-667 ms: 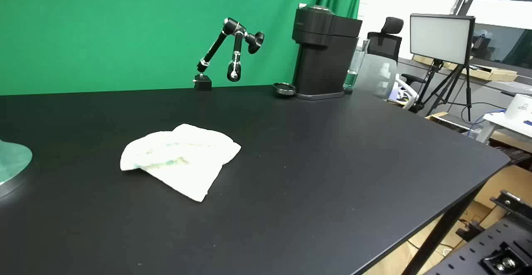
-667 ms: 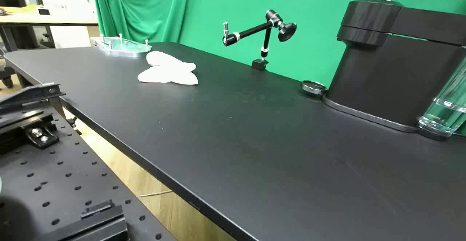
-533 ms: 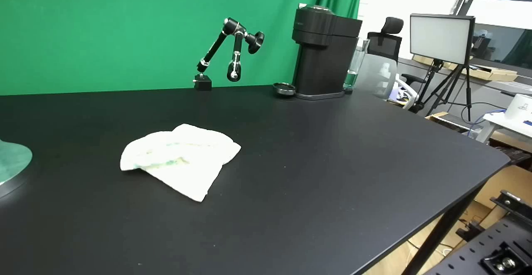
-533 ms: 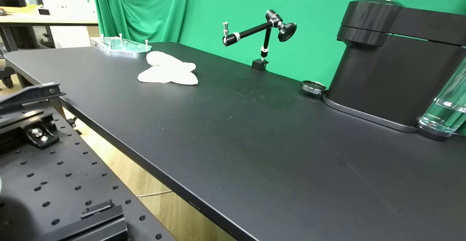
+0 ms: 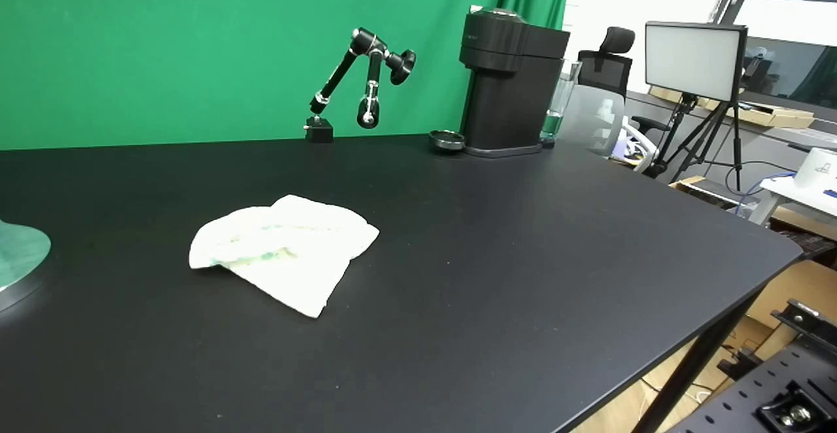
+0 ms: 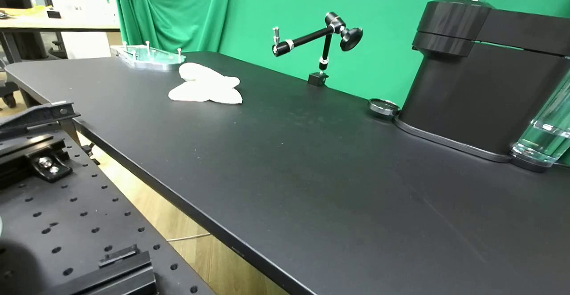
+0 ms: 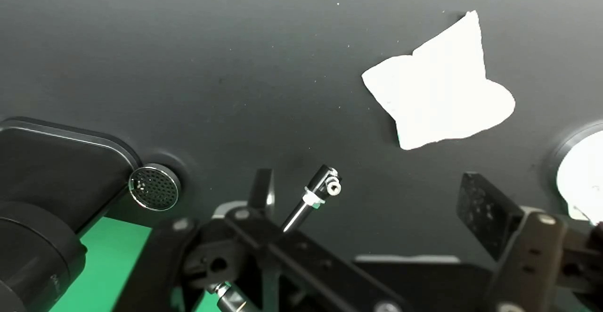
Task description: Hang the towel on the black clamp stand on the table
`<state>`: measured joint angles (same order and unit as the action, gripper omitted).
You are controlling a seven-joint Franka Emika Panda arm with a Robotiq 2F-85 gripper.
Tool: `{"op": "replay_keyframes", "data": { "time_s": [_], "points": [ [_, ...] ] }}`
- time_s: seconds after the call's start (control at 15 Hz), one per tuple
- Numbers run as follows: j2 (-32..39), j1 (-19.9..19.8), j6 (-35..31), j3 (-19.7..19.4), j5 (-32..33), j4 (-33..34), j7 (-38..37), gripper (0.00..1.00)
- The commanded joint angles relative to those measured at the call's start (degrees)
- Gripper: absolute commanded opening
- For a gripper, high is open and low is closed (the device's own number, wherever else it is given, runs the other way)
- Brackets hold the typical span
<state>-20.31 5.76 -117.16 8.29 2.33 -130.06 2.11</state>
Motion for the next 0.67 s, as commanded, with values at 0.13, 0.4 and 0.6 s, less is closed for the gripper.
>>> {"op": "replay_keyframes", "data": {
  "time_s": [0.13,0.4,0.6],
  "points": [
    [1.91,1.09,-1.48,0.11,0.97,-0.6,1.03,1.0],
    [8.95,2.93,-8.84,1.62,3.03,-3.27,5.42,1.0],
    [16.17,3.2,-19.12,3.19,10.59,-4.73,4.32,1.0]
  ]
}}
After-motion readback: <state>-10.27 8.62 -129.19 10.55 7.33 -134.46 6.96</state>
